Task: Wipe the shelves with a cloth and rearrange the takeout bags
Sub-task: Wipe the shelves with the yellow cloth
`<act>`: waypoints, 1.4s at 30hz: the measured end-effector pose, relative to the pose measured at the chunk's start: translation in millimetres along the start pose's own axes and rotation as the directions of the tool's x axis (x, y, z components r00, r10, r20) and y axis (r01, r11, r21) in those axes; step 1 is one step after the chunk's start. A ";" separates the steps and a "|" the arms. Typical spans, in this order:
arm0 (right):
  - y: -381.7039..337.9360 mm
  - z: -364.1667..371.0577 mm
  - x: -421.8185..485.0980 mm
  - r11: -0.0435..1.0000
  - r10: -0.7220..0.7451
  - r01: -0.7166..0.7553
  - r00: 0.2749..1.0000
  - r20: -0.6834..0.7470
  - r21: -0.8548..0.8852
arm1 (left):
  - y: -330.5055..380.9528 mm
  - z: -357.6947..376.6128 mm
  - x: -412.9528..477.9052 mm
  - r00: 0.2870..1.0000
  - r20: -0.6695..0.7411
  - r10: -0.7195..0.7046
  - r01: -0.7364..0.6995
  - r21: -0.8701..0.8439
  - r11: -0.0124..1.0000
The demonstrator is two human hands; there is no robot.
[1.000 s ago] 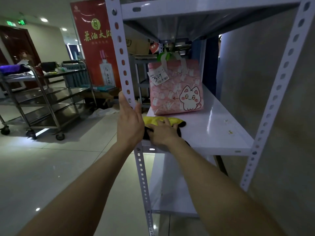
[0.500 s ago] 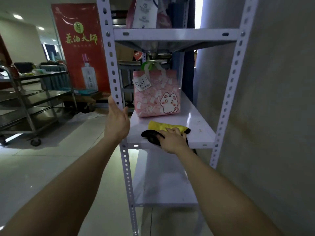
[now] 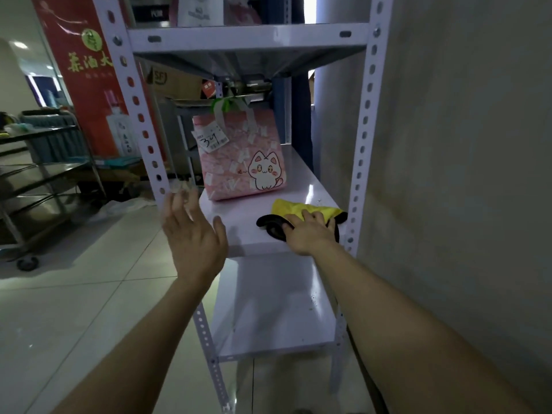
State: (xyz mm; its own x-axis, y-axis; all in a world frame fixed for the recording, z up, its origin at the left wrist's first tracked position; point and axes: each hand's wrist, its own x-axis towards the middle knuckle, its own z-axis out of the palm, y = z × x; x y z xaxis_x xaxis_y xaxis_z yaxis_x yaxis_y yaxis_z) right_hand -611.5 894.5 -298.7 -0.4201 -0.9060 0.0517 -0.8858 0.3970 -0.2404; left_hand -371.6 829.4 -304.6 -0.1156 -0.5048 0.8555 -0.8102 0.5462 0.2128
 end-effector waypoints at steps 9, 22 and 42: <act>-1.0 -5.9 38.5 0.998 0.066 -0.065 0.995 0.075 -0.024 | 10.0 69.2 24.4 0.902 0.426 0.063 -0.092 0.049 0.995; 23.7 -19.9 163.5 0.973 0.220 -0.216 0.974 0.053 -0.081 | 5.5 72.5 20.2 0.891 0.439 0.115 -0.161 0.070 0.984; 23.0 -10.5 16.8 0.998 -0.020 0.022 0.999 0.038 -0.051 | 11.0 10.8 26.3 0.961 0.161 0.224 -0.183 -0.239 0.954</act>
State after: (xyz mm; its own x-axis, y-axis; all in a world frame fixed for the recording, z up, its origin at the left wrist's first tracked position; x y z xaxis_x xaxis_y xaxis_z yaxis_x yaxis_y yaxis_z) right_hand -641.1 890.0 -293.1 -0.3942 -0.9188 0.0202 -0.9039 0.3837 -0.1890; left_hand -389.8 814.9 -284.9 -0.3851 -0.4700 0.7942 -0.6140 0.7730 0.1597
